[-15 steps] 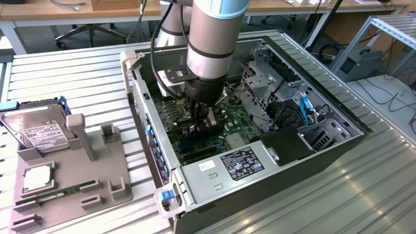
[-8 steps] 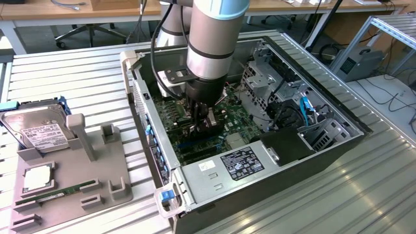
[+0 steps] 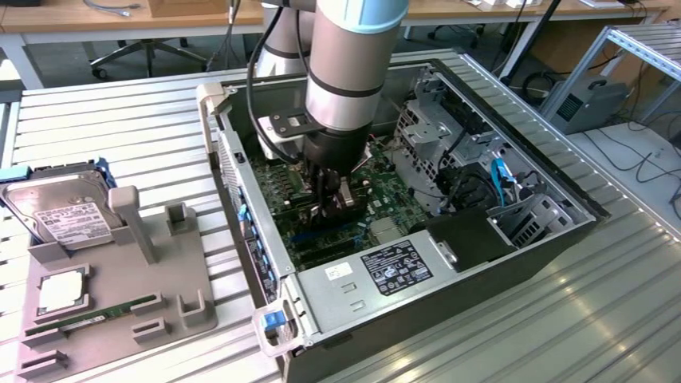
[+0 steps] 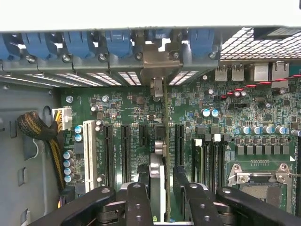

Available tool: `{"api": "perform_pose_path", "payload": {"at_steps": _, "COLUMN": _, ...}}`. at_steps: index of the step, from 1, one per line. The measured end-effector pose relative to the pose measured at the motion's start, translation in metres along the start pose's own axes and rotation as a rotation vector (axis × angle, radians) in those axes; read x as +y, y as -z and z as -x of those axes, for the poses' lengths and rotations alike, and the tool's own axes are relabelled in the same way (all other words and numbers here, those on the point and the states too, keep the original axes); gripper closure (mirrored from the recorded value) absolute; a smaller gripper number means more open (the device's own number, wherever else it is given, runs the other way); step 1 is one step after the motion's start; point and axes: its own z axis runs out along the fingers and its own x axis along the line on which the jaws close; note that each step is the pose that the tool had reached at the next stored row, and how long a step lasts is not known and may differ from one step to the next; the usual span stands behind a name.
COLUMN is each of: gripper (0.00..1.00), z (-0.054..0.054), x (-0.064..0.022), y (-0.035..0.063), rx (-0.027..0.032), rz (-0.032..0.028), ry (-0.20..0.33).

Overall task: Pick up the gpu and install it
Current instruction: 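Insert the gpu into the slot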

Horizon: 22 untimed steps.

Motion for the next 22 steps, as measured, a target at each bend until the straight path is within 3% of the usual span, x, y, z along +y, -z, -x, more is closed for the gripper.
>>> {"api": "perform_pose_path", "payload": {"at_steps": 7, "gripper": 0.66, "z": 0.003, "x": 0.0003, "y": 0.0231, "rx": -0.0002, "rz": -0.0001, "ry": 0.0}}
{"api": "perform_pose_path", "payload": {"at_steps": 11, "gripper": 0.67, "z": 0.009, "x": -0.0009, "y": 0.0269, "rx": 0.0005, "rz": 0.001, "ry": 0.0}}
{"api": "perform_pose_path", "payload": {"at_steps": 12, "gripper": 0.74, "z": 0.01, "x": -0.0023, "y": 0.0269, "rx": 0.0003, "rz": 0.003, "ry": 0.0}}
{"api": "perform_pose_path", "payload": {"at_steps": 13, "gripper": 0.8, "z": 0.01, "x": -0.0048, "y": 0.0269, "rx": 0.0004, "rz": 0.0068, "ry": 0.001}}
{"api": "perform_pose_path", "payload": {"at_steps": 14, "gripper": 0.8, "z": 0.01, "x": -0.0079, "y": 0.027, "rx": 0.0005, "rz": 0.0105, "ry": 0.002}}
{"api": "perform_pose_path", "payload": {"at_steps": 16, "gripper": 0.89, "z": 0.01, "x": -0.0203, "y": 0.0271, "rx": 0.0006, "rz": 0.0244, "ry": 0.004}}
{"api": "perform_pose_path", "payload": {"at_steps": 19, "gripper": 0.89, "z": 0.011, "x": -0.0362, "y": 0.0273, "rx": 0.0009, "rz": 0.0424, "ry": 0.006}}
{"api": "perform_pose_path", "payload": {"at_steps": 22, "gripper": 0.89, "z": 0.011, "x": -0.0417, "y": 0.0273, "rx": 0.0009, "rz": 0.0488, "ry": 0.008}}
